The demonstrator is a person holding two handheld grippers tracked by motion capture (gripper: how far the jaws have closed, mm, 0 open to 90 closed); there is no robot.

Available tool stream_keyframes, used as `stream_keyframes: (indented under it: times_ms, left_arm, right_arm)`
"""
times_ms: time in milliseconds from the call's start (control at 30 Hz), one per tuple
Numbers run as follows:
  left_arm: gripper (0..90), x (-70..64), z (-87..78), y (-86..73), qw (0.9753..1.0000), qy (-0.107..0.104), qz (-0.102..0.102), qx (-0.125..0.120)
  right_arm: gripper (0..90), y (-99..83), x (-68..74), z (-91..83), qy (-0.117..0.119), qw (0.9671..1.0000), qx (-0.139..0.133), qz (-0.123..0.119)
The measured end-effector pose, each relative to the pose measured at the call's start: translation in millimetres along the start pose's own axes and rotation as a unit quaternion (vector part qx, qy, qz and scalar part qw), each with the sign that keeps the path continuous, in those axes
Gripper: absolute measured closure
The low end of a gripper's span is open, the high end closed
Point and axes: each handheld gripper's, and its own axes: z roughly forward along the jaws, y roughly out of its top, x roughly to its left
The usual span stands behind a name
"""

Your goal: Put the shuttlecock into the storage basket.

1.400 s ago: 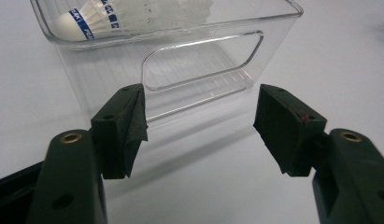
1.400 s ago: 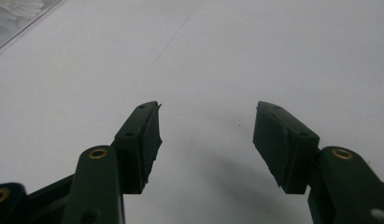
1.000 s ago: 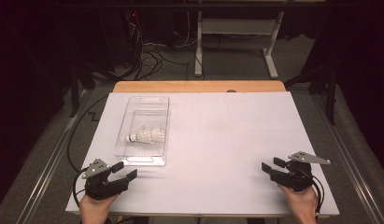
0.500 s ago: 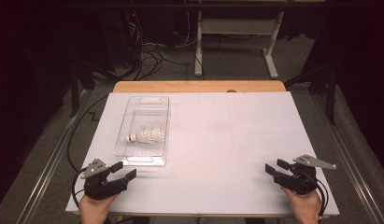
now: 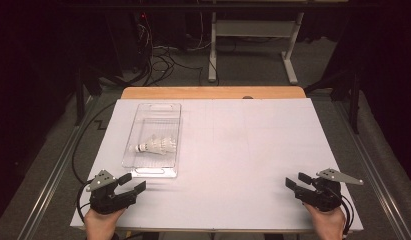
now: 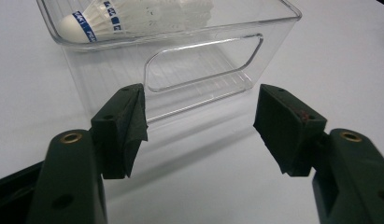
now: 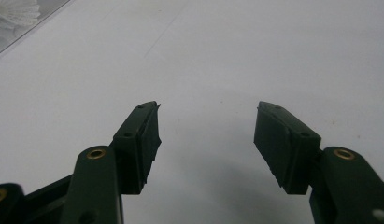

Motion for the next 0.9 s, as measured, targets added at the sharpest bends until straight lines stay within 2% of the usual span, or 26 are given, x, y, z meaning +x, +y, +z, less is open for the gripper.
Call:
stream_keyframes:
  times_ms: [900]
  left_arm:
    - [34.8,0.5,-1.5,0.2,1.0,-0.002,-0.002,-0.004]
  right_arm:
    - [38.9,-1.0,0.4,-0.9,-0.004,1.0,-0.006,-0.002]
